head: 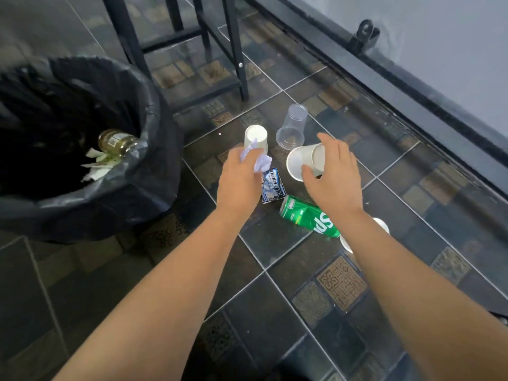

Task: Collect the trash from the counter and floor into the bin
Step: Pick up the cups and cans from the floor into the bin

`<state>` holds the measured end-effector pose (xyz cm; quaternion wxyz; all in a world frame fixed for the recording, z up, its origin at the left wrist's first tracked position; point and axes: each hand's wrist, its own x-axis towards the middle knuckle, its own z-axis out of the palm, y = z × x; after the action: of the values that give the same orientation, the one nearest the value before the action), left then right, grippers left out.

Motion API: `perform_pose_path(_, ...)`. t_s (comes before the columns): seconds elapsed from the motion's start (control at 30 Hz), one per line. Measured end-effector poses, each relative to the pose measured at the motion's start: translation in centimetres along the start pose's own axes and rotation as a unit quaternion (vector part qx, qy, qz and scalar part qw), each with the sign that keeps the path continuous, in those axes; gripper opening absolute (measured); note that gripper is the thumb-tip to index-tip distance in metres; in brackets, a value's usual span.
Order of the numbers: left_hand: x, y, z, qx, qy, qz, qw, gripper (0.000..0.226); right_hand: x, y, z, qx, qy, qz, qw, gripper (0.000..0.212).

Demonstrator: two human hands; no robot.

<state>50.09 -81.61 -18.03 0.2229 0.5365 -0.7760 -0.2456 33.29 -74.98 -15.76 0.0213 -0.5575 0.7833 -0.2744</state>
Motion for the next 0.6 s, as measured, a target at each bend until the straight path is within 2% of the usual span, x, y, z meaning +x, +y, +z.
perform_pose_path(0.2, 0.2, 0.6, -8.8, -0.073, 0.177, 0.070, 0.979, 0.046, 3.3, -9.4, -0.7, 0.139, 0.109, -0.044, 0.983, 0.058)
perform_pose_path(0.33, 0.0, -1.8, -16.1, -0.032, 0.291, 0.059, 0.954, 0.047, 4.1, -17.6, 0.0, 0.265, 0.145, -0.078, 0.950, 0.056)
perform_pose_path(0.4, -0.6, -4.2, -19.0, 0.000, 0.298, 0.001, 0.955, 0.047, 3.8, -21.1, 0.9, 0.300, 0.126, -0.112, 0.939, 0.056)
perform_pose_path(0.47, -1.5, -7.2, -21.0, 0.037, 0.273, -0.075, 0.958, 0.048, 3.3, -23.8, 2.3, 0.298, 0.085, -0.154, 0.938, 0.056)
perform_pose_path(0.6, -3.3, -11.7, -23.0, 0.096, 0.157, -0.205, 0.962, 0.058, 2.7, -25.8, 5.3, 0.203, -0.043, -0.202, 0.957, 0.057)
